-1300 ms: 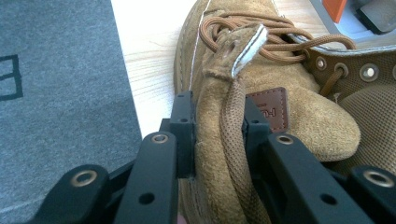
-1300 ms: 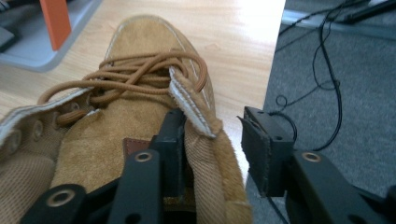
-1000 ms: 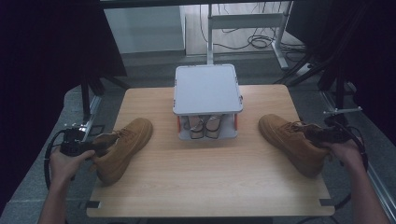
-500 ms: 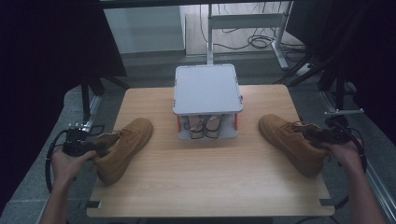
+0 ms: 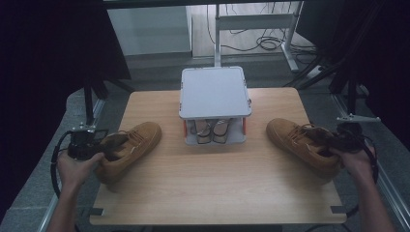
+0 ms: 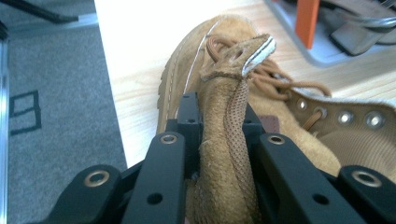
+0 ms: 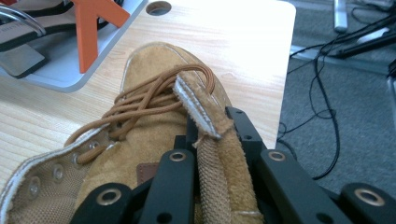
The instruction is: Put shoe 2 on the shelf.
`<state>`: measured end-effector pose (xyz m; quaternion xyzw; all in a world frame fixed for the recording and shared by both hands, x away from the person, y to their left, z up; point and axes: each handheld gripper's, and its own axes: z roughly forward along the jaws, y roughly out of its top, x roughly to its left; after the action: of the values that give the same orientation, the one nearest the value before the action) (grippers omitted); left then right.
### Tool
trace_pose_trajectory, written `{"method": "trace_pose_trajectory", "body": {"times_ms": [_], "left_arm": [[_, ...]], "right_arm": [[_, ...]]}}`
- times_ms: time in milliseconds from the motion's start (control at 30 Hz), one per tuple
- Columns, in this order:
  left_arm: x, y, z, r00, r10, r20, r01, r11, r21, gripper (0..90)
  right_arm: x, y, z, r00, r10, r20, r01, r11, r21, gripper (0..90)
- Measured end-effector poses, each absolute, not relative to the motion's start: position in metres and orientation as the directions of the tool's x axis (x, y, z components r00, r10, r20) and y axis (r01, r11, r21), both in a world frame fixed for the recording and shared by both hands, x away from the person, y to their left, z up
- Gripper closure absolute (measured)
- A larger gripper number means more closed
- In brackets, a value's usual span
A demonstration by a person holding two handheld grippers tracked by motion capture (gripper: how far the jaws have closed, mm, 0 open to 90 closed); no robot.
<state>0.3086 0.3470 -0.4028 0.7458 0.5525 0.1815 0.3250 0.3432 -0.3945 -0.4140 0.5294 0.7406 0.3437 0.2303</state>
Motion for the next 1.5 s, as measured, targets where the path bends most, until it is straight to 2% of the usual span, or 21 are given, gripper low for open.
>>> {"method": "trace_pose_trajectory", "body": {"times_ms": [100,300,533,800,1067,1500], "left_arm": [[0.306,0.348,-0.395,0.324,0.94,-0.102,0.683,-0.158,0.714,77.5],[0.302,0.351,-0.379,0.334,0.931,-0.149,0.643,-0.11,0.758,77.0],[0.295,0.346,-0.362,0.343,0.93,-0.13,0.592,-0.107,0.799,76.9],[0.292,0.343,-0.34,0.353,0.926,-0.134,0.549,-0.089,0.831,76.8],[0.29,0.338,-0.318,0.37,0.917,-0.152,0.485,-0.051,0.873,76.8],[0.3,0.324,-0.3,0.375,0.909,-0.181,0.432,0.001,0.902,76.5]], "right_arm": [[0.34,-0.393,-0.409,-0.333,0.943,0.009,0.611,0.209,0.763,80.8],[0.33,-0.399,-0.396,-0.314,0.948,0.044,0.568,0.15,0.809,80.7],[0.311,-0.403,-0.37,-0.281,0.955,0.099,0.48,0.051,0.876,80.5],[0.295,-0.394,-0.338,-0.289,0.953,0.095,0.394,0.028,0.919,80.3],[0.297,-0.378,-0.323,-0.312,0.935,0.167,0.34,-0.054,0.939,80.4],[0.308,-0.339,-0.295,-0.34,0.92,0.193,0.282,-0.096,0.955,80.4]]}}
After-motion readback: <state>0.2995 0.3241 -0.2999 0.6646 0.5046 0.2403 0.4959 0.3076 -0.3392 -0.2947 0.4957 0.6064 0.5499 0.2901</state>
